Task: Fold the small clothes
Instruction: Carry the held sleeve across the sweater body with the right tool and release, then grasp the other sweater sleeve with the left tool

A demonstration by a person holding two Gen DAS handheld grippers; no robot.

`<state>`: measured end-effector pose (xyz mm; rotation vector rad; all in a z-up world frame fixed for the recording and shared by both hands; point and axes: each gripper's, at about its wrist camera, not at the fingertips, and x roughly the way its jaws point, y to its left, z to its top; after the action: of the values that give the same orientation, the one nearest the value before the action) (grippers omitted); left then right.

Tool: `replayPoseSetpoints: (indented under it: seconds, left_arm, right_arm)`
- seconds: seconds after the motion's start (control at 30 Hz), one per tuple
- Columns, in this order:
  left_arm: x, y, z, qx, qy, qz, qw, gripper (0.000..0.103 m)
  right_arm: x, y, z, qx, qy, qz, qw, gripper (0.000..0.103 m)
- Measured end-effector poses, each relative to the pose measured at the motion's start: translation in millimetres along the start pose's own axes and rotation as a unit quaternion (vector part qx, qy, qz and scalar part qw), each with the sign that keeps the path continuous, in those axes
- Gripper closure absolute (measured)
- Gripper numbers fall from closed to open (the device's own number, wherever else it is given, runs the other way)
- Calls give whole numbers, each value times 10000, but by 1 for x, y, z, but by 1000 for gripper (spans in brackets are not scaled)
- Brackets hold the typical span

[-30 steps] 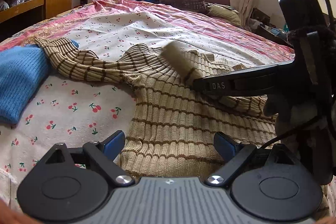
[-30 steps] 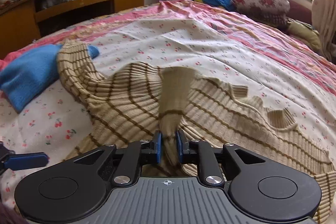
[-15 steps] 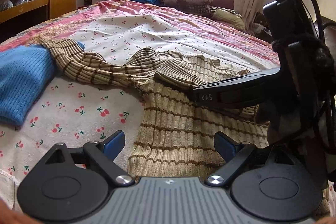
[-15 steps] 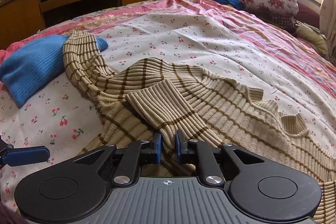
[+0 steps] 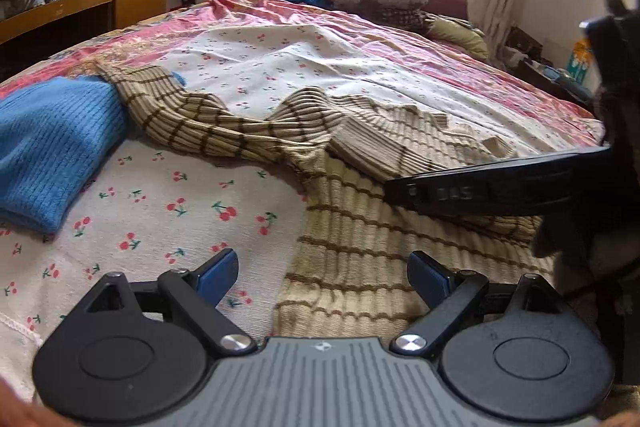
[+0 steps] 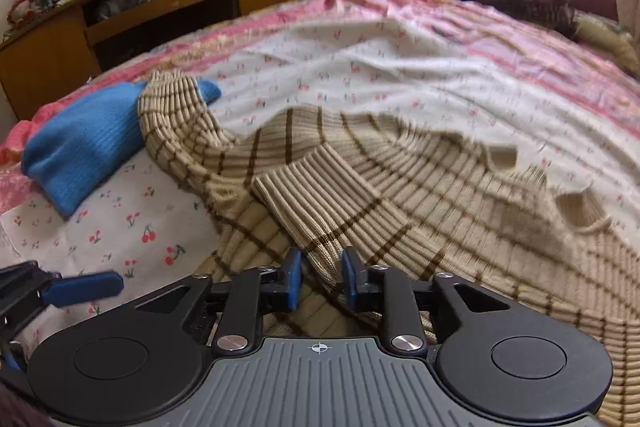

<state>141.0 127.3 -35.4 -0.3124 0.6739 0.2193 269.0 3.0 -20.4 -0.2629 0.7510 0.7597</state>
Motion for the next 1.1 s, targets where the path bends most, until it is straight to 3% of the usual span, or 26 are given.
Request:
replayPoseSetpoints:
  seconds: [0.13, 0.23, 0.37, 0.67, 0.9, 1.1]
  left_arm:
    - [1, 7, 1, -115, -38, 112, 9999, 6]
    - [2, 9, 1, -115, -41, 236, 9996, 6]
    - [-2, 9, -1, -40, -75, 375, 9993, 6]
    - [-29, 9, 5, 115, -214, 763, 9968, 6]
    - [-40, 31, 31, -118, -358, 970, 9946, 7]
    - [-29, 60, 65, -90, -518, 1389, 9889, 7]
  right_arm:
    - [-11, -4, -1, 245, -217, 109, 9994, 78]
    - [-5, -6, -5, 337, -26, 148, 9993, 78]
    - [-17, -5, -8, 425, -194, 200, 9987, 78]
    - [-40, -1, -18, 631, -371, 178, 9972, 78]
    - [-66, -10, -43, 830, -455, 73, 9955, 78]
    - [-63, -18, -56, 1019, -439, 45, 9938, 78]
